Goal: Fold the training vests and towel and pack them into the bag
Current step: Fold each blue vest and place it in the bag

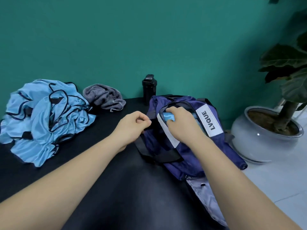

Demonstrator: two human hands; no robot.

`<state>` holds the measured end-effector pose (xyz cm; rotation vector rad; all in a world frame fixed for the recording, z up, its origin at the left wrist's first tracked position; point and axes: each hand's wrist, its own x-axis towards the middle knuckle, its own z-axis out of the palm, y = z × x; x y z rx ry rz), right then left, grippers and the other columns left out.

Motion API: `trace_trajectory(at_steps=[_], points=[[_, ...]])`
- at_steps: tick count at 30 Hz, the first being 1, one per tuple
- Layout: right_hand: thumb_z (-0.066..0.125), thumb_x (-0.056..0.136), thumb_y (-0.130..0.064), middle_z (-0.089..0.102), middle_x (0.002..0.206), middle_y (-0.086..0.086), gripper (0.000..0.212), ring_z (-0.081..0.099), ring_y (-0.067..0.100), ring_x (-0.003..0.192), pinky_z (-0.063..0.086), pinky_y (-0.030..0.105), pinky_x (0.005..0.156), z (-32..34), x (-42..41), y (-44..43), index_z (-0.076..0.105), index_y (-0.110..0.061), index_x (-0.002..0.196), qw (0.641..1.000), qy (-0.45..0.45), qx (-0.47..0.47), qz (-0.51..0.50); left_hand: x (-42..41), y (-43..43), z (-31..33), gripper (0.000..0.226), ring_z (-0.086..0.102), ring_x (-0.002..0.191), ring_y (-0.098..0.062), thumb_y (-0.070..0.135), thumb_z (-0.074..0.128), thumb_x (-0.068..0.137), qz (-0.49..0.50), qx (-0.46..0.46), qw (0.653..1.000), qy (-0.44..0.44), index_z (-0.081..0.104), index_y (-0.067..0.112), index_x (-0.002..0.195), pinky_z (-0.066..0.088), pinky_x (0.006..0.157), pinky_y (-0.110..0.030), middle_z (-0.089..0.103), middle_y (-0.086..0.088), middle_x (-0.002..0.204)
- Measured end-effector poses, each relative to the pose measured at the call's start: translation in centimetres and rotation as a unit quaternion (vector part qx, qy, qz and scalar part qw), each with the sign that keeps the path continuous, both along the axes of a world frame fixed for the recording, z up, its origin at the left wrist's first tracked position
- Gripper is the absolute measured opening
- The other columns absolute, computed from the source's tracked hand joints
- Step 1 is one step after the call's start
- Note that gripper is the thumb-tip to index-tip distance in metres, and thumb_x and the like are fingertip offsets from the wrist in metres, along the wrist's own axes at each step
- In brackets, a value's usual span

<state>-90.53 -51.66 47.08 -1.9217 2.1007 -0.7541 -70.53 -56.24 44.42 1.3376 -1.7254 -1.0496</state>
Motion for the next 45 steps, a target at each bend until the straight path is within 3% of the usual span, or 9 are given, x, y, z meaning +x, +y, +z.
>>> trace_trajectory(at_steps=[5, 9, 12, 19, 22, 27, 33, 37, 45], points=[[0.061, 0.096, -0.021, 0.06, 0.137, 0.0, 0.041, 0.052, 0.02, 0.131, 0.04, 0.037, 0.112, -1.1, 7.7, 4.0, 0.066, -0.023, 0.137, 0.989, -0.136, -0.048, 0.022, 6.2, 3.6, -2.1, 0.006, 0.066, 0.077, -0.004, 0.035, 0.076, 0.092, 0.042, -0.005, 0.996, -0.074, 0.073, 0.034, 0.097, 0.047, 0.068, -0.025, 0.075, 0.014, 0.084], [0.062, 0.095, -0.024, 0.06, 0.133, -0.004, 0.038, 0.053, 0.021, 0.127, 0.042, 0.043, 0.111, -3.9, 13.1, 5.2, 0.066, -0.027, 0.133, 0.985, -0.167, -0.027, 0.04, 11.9, 4.5, -4.0, 0.008, 0.061, 0.07, -0.002, 0.033, 0.073, 0.092, 0.103, -0.005, 0.988, -0.113, 0.071, 0.035, 0.099, 0.044, 0.064, -0.024, 0.071, 0.018, 0.077], [0.062, 0.097, -0.025, 0.058, 0.129, -0.008, 0.037, 0.055, 0.017, 0.118, 0.044, 0.037, 0.105, -6.2, 15.0, 5.9, 0.065, -0.031, 0.134, 0.984, -0.162, 0.012, 0.066, 16.7, 4.4, -5.6, 0.012, 0.06, 0.069, -0.004, 0.029, 0.073, 0.089, 0.165, -0.016, 0.977, -0.135, 0.069, 0.036, 0.099, 0.047, 0.069, -0.026, 0.069, 0.015, 0.078], [0.059, 0.102, -0.033, 0.058, 0.125, -0.015, 0.031, 0.053, 0.009, 0.119, 0.042, 0.026, 0.098, -10.0, 16.7, 6.7, 0.064, -0.036, 0.132, 0.973, -0.142, 0.117, 0.137, 26.8, 3.5, -9.3, 0.032, 0.057, 0.116, -0.027, 0.021, 0.08, 0.089, 0.283, -0.104, 0.912, -0.277, 0.068, 0.025, 0.118, 0.05, 0.096, -0.044, 0.057, -0.001, 0.123], [0.06, 0.101, -0.035, 0.06, 0.121, -0.017, 0.029, 0.055, 0.004, 0.113, 0.041, 0.023, 0.094, -10.3, 16.8, 6.6, 0.066, -0.037, 0.13, 0.974, -0.138, 0.119, 0.138, 29.1, 2.1, -9.3, 0.057, 0.049, 0.128, -0.037, 0.021, 0.082, 0.087, 0.335, -0.137, 0.881, -0.305, 0.061, 0.024, 0.14, 0.047, 0.104, -0.055, 0.05, -0.008, 0.141], [0.062, 0.101, -0.035, 0.06, 0.121, -0.02, 0.028, 0.054, 0.002, 0.114, 0.04, 0.022, 0.093, -10.8, 16.8, 6.4, 0.066, -0.038, 0.129, 0.975, -0.129, 0.113, 0.142, 28.5, -1.5, -8.4, 0.072, 0.029, 0.153, -0.035, 0.027, 0.074, 0.097, 0.269, -0.203, 0.854, -0.396, 0.04, 0.028, 0.16, 0.036, 0.118, -0.062, 0.029, -0.008, 0.169], [0.062, 0.102, -0.034, 0.06, 0.123, -0.022, 0.027, 0.054, 0.001, 0.117, 0.042, 0.022, 0.096, -11.0, 16.4, 6.0, 0.067, -0.039, 0.128, 0.975, -0.142, 0.108, 0.136, 26.8, -6.0, -7.3, 0.055, 0.041, 0.141, -0.033, 0.032, 0.07, 0.1, 0.293, -0.183, 0.845, -0.407, 0.053, 0.015, 0.15, 0.037, 0.112, -0.053, 0.051, -0.007, 0.15], [0.062, 0.102, -0.033, 0.06, 0.121, -0.024, 0.026, 0.055, -0.001, 0.117, 0.042, 0.021, 0.096, -11.2, 16.5, 6.1, 0.068, -0.039, 0.126, 0.972, -0.159, 0.101, 0.138, 27.4, -6.7, -7.8, 0.021, 0.047, 0.119, -0.032, 0.03, 0.072, 0.098, 0.308, -0.196, 0.838, -0.407, 0.076, 0.02, 0.117, 0.038, 0.099, -0.047, 0.059, -0.003, 0.118], [0.062, 0.102, -0.031, 0.062, 0.12, -0.024, 0.023, 0.056, -0.004, 0.104, 0.041, 0.014, 0.085, -9.8, 16.5, 6.7, 0.068, -0.04, 0.122, 0.969, -0.195, 0.08, 0.126, 23.9, -0.4, -4.1, 0.005, 0.059, 0.095, -0.024, 0.028, 0.058, 0.104, 0.288, -0.243, 0.88, -0.29, 0.06, 0.024, 0.103, 0.037, 0.09, -0.044, 0.067, 0.006, 0.097]])
